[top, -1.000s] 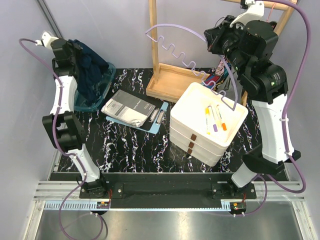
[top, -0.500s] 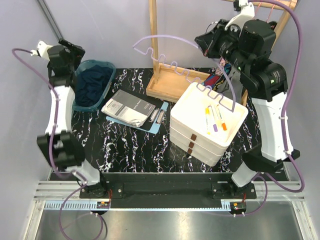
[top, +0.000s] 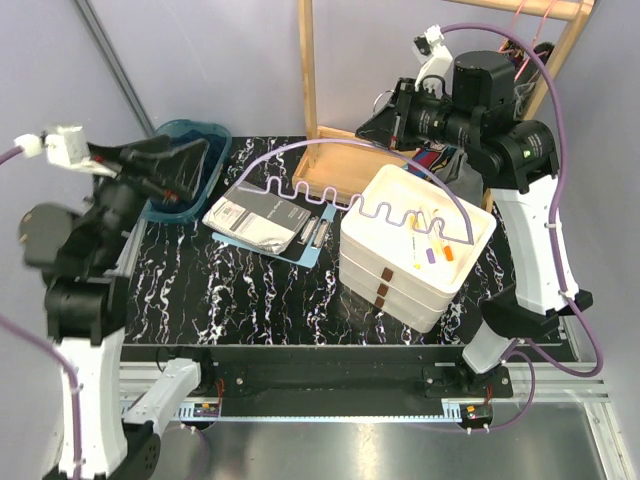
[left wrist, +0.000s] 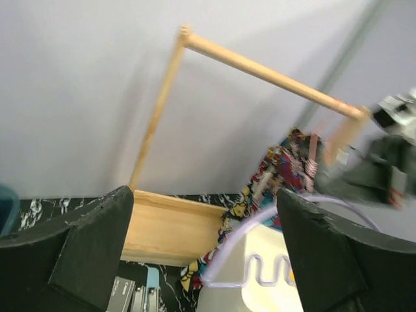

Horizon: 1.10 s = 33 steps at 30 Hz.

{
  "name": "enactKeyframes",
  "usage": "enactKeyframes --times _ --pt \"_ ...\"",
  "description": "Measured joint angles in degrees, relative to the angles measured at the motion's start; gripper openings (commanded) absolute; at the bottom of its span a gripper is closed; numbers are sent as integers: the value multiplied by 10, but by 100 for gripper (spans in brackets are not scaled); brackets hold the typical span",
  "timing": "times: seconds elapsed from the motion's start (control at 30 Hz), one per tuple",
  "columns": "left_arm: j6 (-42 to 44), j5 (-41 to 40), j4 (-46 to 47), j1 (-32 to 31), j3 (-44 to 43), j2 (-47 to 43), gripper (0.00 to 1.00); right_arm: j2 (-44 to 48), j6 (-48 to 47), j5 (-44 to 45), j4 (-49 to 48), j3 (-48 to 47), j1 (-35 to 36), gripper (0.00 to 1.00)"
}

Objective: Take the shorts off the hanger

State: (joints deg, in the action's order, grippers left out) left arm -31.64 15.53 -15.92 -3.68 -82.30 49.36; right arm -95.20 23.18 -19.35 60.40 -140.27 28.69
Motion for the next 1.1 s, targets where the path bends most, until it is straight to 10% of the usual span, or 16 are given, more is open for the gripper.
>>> enactKeyframes --times 0.5,1.1 --pt "12 302 -104 0 -156 31 89 -11 -31 -143 75 -30 15 0" --pt "-96 446 -127 -81 -15 51 93 98 -67 -144 79 27 25 0"
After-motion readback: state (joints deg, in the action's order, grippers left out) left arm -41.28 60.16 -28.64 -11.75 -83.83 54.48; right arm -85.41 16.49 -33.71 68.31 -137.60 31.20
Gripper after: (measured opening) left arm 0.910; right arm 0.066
